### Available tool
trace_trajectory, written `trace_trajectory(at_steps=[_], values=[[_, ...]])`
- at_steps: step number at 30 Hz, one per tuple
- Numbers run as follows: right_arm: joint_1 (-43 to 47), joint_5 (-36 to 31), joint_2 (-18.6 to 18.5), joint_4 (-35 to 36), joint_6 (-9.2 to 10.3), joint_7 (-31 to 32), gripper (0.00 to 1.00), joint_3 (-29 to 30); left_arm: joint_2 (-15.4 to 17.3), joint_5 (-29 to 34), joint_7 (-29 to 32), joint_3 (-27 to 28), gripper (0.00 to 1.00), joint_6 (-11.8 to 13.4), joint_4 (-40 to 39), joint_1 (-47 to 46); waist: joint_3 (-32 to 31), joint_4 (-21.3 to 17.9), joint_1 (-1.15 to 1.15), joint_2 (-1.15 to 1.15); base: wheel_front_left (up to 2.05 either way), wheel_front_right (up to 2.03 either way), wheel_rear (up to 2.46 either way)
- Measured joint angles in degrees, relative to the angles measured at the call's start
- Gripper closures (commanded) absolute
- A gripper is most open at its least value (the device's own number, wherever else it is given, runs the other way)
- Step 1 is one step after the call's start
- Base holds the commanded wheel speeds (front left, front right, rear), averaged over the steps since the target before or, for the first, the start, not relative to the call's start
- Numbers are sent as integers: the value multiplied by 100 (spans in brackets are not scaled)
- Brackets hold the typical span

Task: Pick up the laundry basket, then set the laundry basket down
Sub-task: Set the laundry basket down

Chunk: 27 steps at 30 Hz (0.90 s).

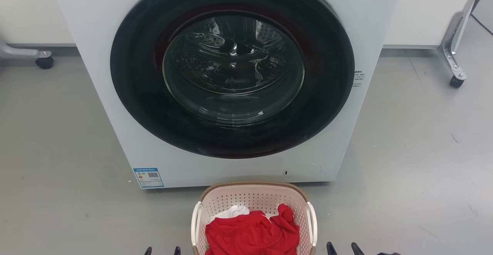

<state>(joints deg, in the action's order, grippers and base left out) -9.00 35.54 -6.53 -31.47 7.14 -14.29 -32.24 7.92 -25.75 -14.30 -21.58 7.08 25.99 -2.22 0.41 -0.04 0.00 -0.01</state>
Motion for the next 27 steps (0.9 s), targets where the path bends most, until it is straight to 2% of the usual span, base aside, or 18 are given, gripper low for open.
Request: trace_trajectory(at_steps=[12,19,27], values=[[732,-749,118,925,1,0,0,712,-174,548,0,616,0,3,-609,524,-67,-64,0,1,0,0,0],[1065,-1101,240,1359,1,0,0,1138,-240,800,-1,780,0,3,-861,628,-84,-114,0,1,0,0,0],[1310,-1426,310,1697,1,0,0,1316,-287,934,-1,862,0,3,-1031,740,-86,-149,0,1,0,0,0]])
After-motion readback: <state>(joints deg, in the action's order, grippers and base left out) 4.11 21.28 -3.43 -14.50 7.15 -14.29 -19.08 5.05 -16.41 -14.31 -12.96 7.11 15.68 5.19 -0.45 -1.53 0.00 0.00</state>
